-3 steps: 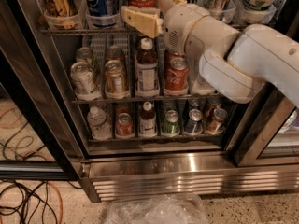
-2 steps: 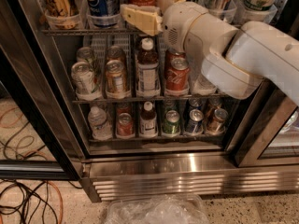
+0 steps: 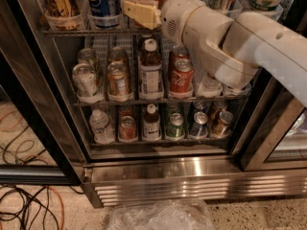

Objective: Pick coke can from top shelf of fridge

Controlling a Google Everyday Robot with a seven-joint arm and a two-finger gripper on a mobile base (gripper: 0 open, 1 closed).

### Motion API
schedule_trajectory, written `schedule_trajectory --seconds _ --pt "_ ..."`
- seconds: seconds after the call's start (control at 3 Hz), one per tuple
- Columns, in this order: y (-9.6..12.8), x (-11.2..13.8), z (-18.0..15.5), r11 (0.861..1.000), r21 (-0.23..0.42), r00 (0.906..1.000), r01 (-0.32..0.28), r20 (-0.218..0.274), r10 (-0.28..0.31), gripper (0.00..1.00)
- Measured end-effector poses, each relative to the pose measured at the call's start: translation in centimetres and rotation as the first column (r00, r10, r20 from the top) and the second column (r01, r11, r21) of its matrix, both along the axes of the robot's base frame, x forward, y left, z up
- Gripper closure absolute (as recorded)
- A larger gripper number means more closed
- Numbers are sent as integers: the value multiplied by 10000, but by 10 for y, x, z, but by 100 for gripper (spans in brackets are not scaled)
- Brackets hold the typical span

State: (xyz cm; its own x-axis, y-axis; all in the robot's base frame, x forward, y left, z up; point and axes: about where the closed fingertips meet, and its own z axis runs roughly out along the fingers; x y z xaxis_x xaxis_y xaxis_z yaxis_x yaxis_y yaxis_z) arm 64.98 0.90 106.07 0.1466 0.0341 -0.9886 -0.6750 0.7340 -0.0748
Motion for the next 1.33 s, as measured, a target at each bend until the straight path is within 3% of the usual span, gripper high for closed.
schedule_trajectory --seconds 0.33,0.67,1.33 --pt "4 2 -1 10000 3 10000 -78 -25 78 31" --pt "4 2 -1 10000 3 10000 -78 -25 78 50" --pt "4 2 -1 10000 3 10000 -79 -24 79 96"
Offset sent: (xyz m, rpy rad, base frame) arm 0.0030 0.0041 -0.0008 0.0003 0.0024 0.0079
